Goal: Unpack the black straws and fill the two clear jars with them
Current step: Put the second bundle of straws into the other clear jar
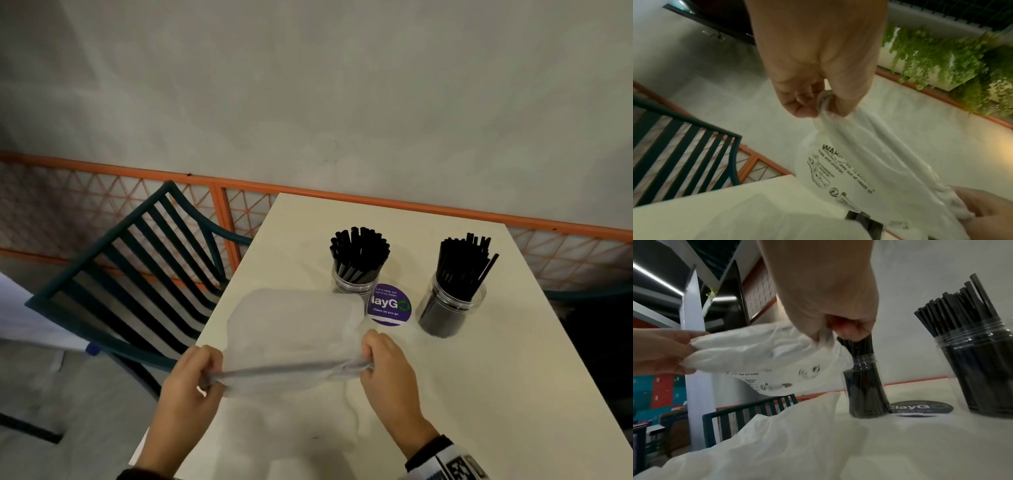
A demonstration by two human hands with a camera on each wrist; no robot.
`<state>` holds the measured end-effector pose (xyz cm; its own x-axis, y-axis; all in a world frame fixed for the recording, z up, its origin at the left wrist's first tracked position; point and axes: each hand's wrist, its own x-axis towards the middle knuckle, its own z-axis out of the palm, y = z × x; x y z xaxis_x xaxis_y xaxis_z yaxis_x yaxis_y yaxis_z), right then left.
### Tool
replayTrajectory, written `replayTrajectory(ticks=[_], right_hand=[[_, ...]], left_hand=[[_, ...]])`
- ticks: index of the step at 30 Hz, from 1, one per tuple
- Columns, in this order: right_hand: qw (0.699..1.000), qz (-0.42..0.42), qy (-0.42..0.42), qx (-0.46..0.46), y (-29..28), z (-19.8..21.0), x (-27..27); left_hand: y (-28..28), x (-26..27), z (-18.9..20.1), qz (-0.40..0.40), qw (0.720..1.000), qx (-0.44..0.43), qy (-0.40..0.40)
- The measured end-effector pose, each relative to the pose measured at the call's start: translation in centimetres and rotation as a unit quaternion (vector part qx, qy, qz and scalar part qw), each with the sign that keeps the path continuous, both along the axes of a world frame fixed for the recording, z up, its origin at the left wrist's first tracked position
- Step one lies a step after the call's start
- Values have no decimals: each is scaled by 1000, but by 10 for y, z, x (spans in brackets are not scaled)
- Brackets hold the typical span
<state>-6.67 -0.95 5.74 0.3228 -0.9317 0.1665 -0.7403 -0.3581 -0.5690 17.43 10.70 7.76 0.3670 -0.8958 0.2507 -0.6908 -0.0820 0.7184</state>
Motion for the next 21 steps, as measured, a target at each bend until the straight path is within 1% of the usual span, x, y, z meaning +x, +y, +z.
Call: replayTrajectory(ticks=[1,2,3,4,5,6,8,9,11,12,13,14,15,17,18,21], right_hand=[[998,35,50,22,1,-4,1],[991,74,91,68,2,-9,-2],[976,126,124,125,3,-12,-4],[960,176,131,176,6,-13,-5],[949,208,129,197,9,-13,-2],[946,228,127,190,15,-17,4],[951,232,131,155,25,-29,18],[951,227,146,149,28,-40,25],[947,210,204,132,32,-61,36],[937,199,246,150,32,-67,39],[925,185,270,191,31,-75,42],[916,178,300,197,30,-81,47],[918,178,309,175,30,-86,50],[915,192,322,151,29,-98,50],[913,199,325,148,30,-96,51],[903,207,329,183,29,-100,49]], left_hand=[[0,4,-9,-3,1000,9,-7],[0,8,-19,-5,999,29,-14],[0,12,-30,-17,998,52,-24],[2,14,-39,-35,996,78,-36],[3,17,-47,-52,992,98,-51],[5,19,-55,-60,989,119,-58],[8,22,-65,-81,980,173,-51],[9,23,-69,-98,975,193,-52],[10,16,-60,-115,965,226,-71],[9,13,-61,-103,965,218,-99],[8,9,-64,-103,970,186,-118],[5,2,-65,-105,971,165,-136],[0,-5,-68,-119,968,145,-165],[-7,-13,-80,-170,946,175,-212],[-10,-13,-89,-182,937,206,-216],[-9,-7,-119,-153,919,290,-218]])
